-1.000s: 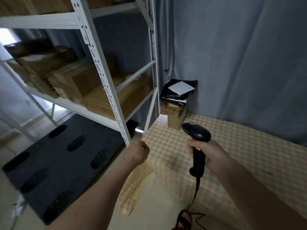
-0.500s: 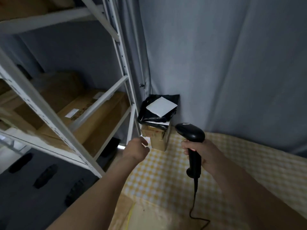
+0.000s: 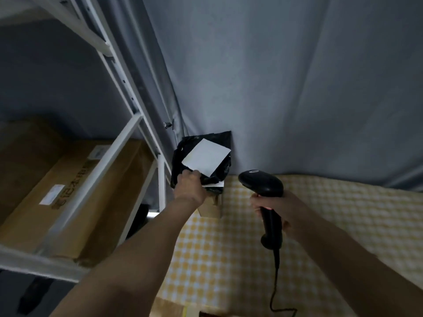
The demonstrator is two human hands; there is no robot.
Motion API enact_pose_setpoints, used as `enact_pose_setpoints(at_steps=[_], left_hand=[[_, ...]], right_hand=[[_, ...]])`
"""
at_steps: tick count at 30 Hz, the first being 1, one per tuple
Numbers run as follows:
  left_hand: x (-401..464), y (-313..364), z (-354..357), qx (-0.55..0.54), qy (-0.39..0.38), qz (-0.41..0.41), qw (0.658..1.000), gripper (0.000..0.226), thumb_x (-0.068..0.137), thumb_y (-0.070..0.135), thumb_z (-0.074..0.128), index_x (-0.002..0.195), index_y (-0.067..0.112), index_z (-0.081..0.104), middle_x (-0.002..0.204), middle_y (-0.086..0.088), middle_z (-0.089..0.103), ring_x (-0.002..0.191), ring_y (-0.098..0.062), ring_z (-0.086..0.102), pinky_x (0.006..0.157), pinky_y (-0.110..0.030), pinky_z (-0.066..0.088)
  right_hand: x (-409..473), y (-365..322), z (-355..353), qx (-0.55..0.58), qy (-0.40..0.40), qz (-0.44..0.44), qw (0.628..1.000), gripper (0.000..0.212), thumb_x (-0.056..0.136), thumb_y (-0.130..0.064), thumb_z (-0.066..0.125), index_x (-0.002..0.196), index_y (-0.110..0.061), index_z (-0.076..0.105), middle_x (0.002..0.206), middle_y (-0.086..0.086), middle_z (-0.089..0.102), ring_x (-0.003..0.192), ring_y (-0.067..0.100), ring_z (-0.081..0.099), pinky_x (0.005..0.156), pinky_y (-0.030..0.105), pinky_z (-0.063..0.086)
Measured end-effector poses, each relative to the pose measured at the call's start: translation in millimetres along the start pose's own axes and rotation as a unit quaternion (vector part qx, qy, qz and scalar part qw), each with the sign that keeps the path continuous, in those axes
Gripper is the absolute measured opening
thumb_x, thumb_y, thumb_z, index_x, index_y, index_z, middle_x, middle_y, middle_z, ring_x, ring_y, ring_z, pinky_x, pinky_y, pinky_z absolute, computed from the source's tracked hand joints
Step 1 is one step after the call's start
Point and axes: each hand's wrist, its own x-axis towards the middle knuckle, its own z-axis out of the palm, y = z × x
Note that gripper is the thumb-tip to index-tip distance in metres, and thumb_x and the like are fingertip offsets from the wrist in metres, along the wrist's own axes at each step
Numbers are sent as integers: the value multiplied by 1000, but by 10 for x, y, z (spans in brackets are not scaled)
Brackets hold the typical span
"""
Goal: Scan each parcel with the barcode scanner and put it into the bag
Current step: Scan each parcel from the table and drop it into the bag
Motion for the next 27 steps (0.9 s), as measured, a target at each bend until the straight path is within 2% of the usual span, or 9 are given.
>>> enact_pose_setpoints(at_steps=[2,7,12,15,18,22,25,27], left_hand=[[221,-29,22,26,-4,34,999,51,89,9,55,139,14,46,141,-11,37,131,-28,33,102,-35,38],[715,-152,80,83,-61,116,988,73,88,3,55,152,20,24,159,-9,11,147,-25,10,117,-32,24],[1127,-252,158,152,-105,177,967,87,87,4,58,155,27,8,162,-5,4,149,-26,1,120,-38,17],[1258,-297,247,199,-115,221,948,86,87,14,61,154,27,9,159,-7,11,147,-29,9,117,-38,21],[1312,-337,300,247,-88,262,929,75,88,23,59,151,27,17,153,-10,20,140,-32,21,111,-40,28],[1351,-383,298,284,-41,318,904,55,91,15,48,142,21,29,145,-11,30,131,-32,32,101,-39,38],[1387,-416,281,259,-9,347,901,47,94,8,44,140,16,35,140,-9,41,127,-28,43,97,-36,43],[1393,-401,183,139,23,328,934,46,96,2,41,141,13,41,137,-9,50,124,-24,50,99,-31,42]], right_hand=[[90,-37,64,12,16,-1,1000,20,77,-5,72,90,10,66,78,19,57,75,27,52,72,35,43],[339,-152,309,57,61,5,997,12,78,-1,71,87,4,65,73,15,57,64,21,54,65,32,44],[529,-167,540,104,124,21,987,18,80,0,70,97,2,64,85,17,61,67,23,57,64,33,44],[567,-161,634,111,143,31,983,18,79,1,70,96,2,65,87,18,61,67,22,56,61,31,45],[600,-158,693,120,154,38,980,21,78,2,71,98,4,66,86,18,60,67,22,56,59,28,45],[627,-181,743,139,165,42,976,25,77,3,71,101,5,66,86,19,60,67,23,56,58,29,47],[625,-187,758,148,173,36,973,21,76,3,71,97,3,66,84,19,60,65,22,55,59,29,47],[604,-188,753,153,175,29,972,19,76,2,71,94,4,67,82,18,60,64,22,54,59,29,45]])
